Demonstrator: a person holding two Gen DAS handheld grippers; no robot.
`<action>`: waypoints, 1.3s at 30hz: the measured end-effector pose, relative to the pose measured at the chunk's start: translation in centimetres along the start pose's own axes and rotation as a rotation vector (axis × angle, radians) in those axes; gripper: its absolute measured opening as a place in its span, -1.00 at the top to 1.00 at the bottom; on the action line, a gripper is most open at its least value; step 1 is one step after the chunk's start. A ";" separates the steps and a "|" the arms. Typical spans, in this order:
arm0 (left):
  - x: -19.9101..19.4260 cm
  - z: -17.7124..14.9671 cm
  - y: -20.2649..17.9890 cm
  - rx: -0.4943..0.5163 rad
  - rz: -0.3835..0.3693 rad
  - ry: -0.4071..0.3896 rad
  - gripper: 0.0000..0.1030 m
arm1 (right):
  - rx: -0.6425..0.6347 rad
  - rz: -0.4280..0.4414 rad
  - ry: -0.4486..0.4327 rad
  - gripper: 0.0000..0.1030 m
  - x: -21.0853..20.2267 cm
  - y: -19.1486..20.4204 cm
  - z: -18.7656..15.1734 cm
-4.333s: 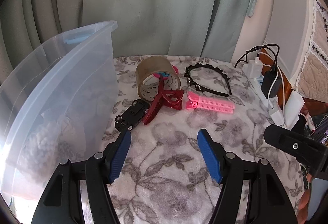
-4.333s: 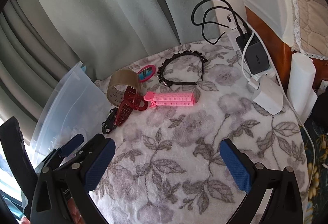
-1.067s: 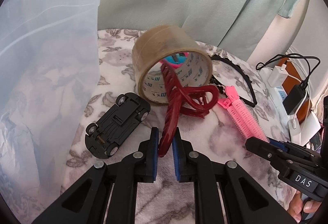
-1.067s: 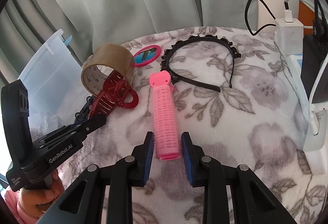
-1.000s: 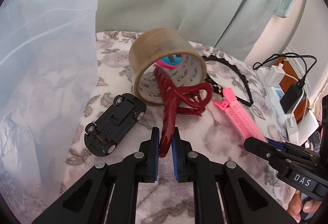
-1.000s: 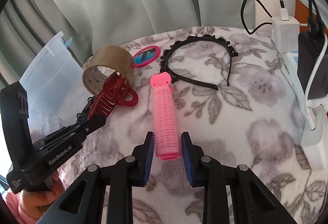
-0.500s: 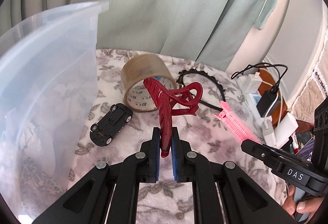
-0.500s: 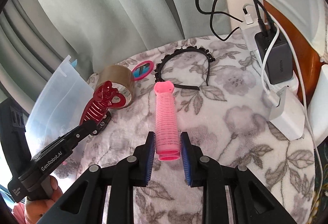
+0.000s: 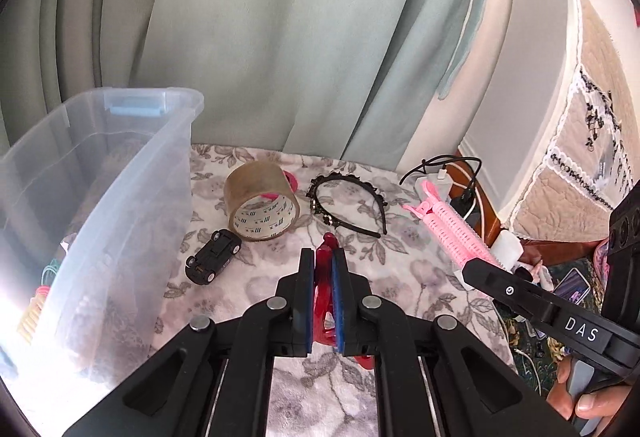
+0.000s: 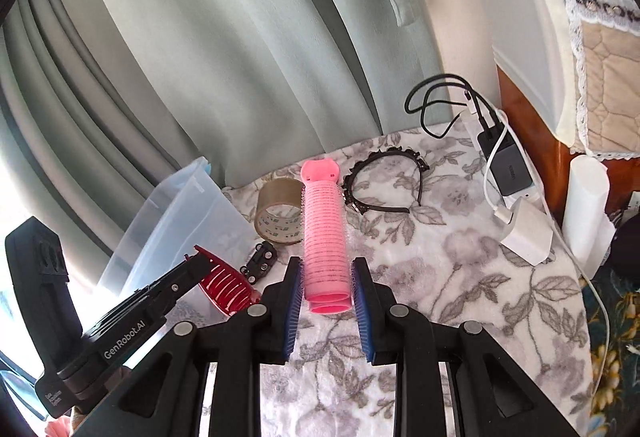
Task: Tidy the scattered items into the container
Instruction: 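Lift the red claw clip and pink roller and carry both over the clear box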
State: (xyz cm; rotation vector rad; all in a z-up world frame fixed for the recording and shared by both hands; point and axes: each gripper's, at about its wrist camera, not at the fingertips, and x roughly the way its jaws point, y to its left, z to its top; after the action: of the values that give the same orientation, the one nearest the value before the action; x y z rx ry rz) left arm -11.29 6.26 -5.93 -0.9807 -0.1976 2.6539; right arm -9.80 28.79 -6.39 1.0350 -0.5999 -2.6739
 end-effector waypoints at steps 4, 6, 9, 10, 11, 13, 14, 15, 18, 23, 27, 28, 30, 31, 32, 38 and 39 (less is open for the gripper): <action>-2.8 0.2 -0.8 0.018 -0.017 -0.045 0.85 | -0.012 0.012 -0.038 0.48 -2.6 1.3 -0.2; -4.2 0.3 -1.1 0.023 -0.022 -0.068 0.85 | -0.018 0.017 -0.055 0.48 -3.7 1.9 -0.3; -6.3 0.5 -1.3 0.027 -0.025 -0.102 0.85 | -0.031 0.028 -0.081 0.48 -5.3 2.9 -0.2; -7.0 0.5 -1.3 0.027 -0.025 -0.114 0.85 | -0.037 0.031 -0.090 0.48 -5.8 3.3 -0.1; -7.7 0.7 -1.3 0.024 -0.025 -0.127 0.85 | -0.044 0.034 -0.099 0.48 -6.3 3.7 -0.1; -9.1 0.9 -1.1 0.018 -0.025 -0.154 0.85 | -0.058 0.041 -0.118 0.48 -7.4 4.6 -0.1; -9.8 1.1 -1.0 0.015 -0.024 -0.168 0.85 | -0.066 0.045 -0.126 0.48 -7.9 5.1 -0.1; -10.5 1.2 -0.9 0.012 -0.024 -0.182 0.85 | -0.074 0.050 -0.134 0.48 -8.4 5.5 -0.1; -12.3 1.5 -0.5 0.002 -0.018 -0.222 0.85 | -0.101 0.063 -0.155 0.48 -9.6 6.9 -0.1; -15.2 1.8 0.4 -0.021 -0.008 -0.283 0.85 | -0.141 0.079 -0.174 0.49 -10.8 9.0 -0.4; -17.4 2.2 1.4 -0.047 0.011 -0.335 0.85 | -0.174 0.091 -0.180 0.49 -11.2 10.7 -0.7; -17.8 2.3 1.6 -0.056 0.017 -0.342 0.85 | -0.178 0.099 -0.184 0.49 -11.4 11.1 -0.7; -18.6 2.6 2.2 -0.074 0.023 -0.357 0.85 | -0.191 0.109 -0.189 0.49 -11.8 11.8 -0.8; -19.0 2.5 2.5 -0.082 0.027 -0.369 0.85 | -0.200 0.110 -0.189 0.49 -11.9 12.2 -0.8; -19.4 2.5 2.8 -0.089 0.034 -0.377 0.85 | -0.210 0.111 -0.188 0.49 -11.9 12.6 -0.9; -20.7 2.1 5.3 -0.143 0.069 -0.412 0.85 | -0.259 0.127 -0.167 0.49 -11.3 15.0 -1.5; -20.9 2.1 5.7 -0.151 0.075 -0.418 0.85 | -0.264 0.130 -0.161 0.49 -11.2 15.3 -1.6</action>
State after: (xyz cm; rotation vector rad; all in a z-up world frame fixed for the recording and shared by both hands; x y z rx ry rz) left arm 1.05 -6.07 7.06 -0.4666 -0.4659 2.9203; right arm 0.18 18.36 6.00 0.6911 -0.3161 -2.6459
